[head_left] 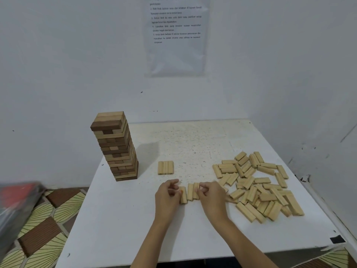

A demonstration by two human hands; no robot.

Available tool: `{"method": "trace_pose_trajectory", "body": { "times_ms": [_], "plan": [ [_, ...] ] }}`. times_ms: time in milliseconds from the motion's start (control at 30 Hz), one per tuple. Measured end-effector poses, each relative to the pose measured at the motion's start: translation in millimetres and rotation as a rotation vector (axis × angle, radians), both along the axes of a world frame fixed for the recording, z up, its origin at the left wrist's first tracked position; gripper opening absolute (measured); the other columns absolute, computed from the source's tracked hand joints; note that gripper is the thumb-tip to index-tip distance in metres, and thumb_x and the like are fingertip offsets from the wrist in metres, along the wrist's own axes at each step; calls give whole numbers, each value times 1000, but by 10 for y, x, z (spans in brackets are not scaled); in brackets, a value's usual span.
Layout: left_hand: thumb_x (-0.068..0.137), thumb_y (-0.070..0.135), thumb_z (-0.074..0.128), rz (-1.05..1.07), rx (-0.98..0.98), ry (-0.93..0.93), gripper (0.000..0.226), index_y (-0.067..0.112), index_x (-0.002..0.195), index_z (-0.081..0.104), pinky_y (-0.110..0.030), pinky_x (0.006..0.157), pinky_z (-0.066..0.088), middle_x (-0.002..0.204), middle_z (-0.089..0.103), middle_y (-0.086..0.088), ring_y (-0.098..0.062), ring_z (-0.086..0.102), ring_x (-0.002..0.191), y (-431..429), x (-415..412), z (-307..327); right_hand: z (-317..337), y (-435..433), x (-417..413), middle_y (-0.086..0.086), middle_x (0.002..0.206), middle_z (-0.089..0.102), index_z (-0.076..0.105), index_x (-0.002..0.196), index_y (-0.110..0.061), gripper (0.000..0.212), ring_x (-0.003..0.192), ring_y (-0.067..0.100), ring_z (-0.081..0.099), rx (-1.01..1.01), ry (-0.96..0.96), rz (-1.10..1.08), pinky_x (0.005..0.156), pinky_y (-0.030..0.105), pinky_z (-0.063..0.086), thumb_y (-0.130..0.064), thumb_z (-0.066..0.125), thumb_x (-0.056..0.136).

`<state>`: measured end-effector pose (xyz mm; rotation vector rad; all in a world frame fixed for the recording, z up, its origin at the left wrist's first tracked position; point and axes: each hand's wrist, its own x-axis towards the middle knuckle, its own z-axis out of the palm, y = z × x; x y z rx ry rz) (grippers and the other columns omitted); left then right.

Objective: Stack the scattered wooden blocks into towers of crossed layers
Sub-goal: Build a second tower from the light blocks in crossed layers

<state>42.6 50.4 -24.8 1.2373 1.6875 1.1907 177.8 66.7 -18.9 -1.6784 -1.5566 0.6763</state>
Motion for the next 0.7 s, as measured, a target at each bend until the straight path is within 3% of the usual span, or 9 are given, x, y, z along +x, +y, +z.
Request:
{"method": "trace_pose_trajectory", "body": {
  "times_ms": [67, 133, 233, 300, 467, 567, 633, 700],
  "plan": [
    [88, -4, 59, -23, 17, -4, 35, 17, 116, 63, -15, 76, 51, 105, 63, 1, -7, 60, 85, -20, 4, 17, -17, -23, -26, 0, 59, 46, 65, 75, 5, 17, 53, 8, 38, 5, 32, 57, 55, 16, 35, -5, 61, 88],
    [91, 1, 59, -55, 33, 3, 37, 23, 121, 61, -13, 77, 50, 111, 62, 11, -2, 61, 89, -37, 0, 16, -11, -70, -54, -3, 79, 44, 63, 85, -4, 8, 68, 9, 45, -42, 59, 168, 62, 17, 38, -13, 62, 86],
    [93, 3, 58, -101, 58, 24, 33, 21, 121, 63, -9, 76, 48, 105, 64, 16, 12, 60, 90, -47, -2, -11, -79, -122, -25, -5, 101, 35, 53, 113, -21, 42, 97, 11, 42, -62, -182, 328, 84, 18, 41, -40, 66, 78],
    [93, 1, 58, -98, 63, 38, 33, 18, 120, 64, -9, 74, 47, 105, 66, 14, 8, 61, 90, -72, 10, -26, -113, -133, -13, -6, 105, 33, 48, 126, -25, 58, 103, 12, 38, -21, -286, 337, 91, 25, 41, -51, 64, 76],
    [87, 2, 65, -44, 100, 58, 36, 30, 109, 60, -13, 73, 45, 101, 64, 4, -11, 59, 87, -129, -5, -75, -63, -64, 11, -11, 112, 44, 53, 134, -18, 54, 103, 9, 36, 84, -228, 390, 95, 22, 36, -32, 66, 83],
    [89, 19, 65, -48, 130, 199, 30, 37, 110, 53, -18, 84, 38, 106, 58, 10, -15, 52, 102, -187, -35, -108, -76, -12, 84, -17, 126, 46, 48, 139, -21, 56, 117, 4, 35, 59, -153, 501, 106, 24, 32, -19, 61, 85],
    [88, 46, 47, -67, 97, 367, 37, 37, 125, 46, -19, 96, 25, 126, 47, 18, -5, 38, 123, -246, -75, -116, -103, -34, 114, -15, 142, 34, 33, 147, -24, 63, 133, 1, 25, 54, -127, 506, 115, 26, 23, -20, 57, 89],
    [78, 61, 13, -155, 56, 600, 75, 32, 147, 25, -15, 107, 3, 150, 20, 22, 4, 8, 141, -309, -120, -151, -159, -98, 126, -17, 150, 13, 13, 153, -21, 69, 140, -2, 7, 33, -210, 476, 119, 23, 8, -26, 51, 96]
  ]
}}
